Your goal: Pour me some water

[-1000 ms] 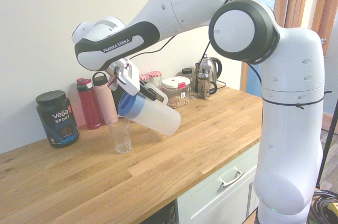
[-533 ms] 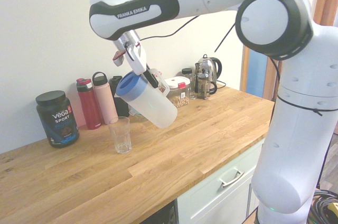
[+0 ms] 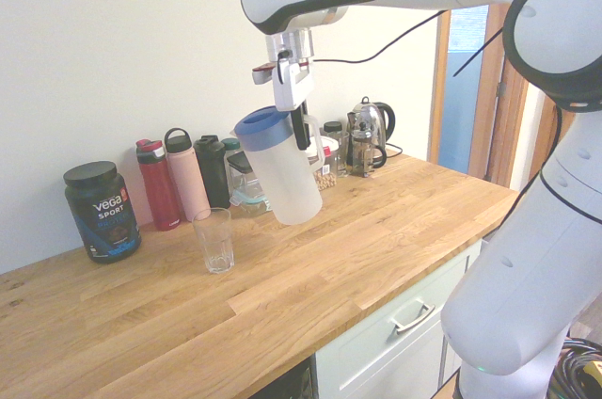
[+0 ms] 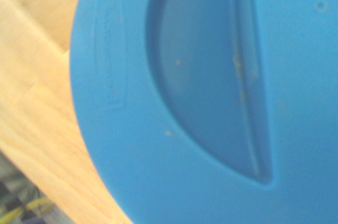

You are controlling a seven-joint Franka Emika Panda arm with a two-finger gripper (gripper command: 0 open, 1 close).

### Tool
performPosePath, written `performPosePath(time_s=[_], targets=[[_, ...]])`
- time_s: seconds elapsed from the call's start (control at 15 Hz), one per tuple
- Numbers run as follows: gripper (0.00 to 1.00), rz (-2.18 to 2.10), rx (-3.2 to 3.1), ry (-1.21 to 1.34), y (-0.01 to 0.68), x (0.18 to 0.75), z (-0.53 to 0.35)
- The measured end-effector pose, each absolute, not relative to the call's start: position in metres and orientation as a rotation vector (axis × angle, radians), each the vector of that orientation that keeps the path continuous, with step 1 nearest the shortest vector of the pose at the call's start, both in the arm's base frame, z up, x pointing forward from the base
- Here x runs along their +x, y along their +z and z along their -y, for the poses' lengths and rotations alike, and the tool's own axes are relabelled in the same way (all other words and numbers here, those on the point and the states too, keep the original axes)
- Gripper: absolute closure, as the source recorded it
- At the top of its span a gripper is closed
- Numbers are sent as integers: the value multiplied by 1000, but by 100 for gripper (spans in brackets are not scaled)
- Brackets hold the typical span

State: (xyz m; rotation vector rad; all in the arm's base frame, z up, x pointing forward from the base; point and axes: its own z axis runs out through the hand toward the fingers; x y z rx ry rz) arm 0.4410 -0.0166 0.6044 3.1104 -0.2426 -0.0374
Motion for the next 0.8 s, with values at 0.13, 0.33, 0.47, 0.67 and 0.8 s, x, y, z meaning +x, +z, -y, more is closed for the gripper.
performPosePath(time_s=[0.13, 0.33, 0.47, 0.67, 0.8], targets=[[100, 410, 3143, -13, 593, 433, 53], [100, 671, 3153, 42, 567, 423, 112], [100, 844, 3148, 101, 550, 416, 147], [100, 1085, 3112, 213, 532, 412, 173], [100, 1239, 3069, 294, 523, 411, 181]])
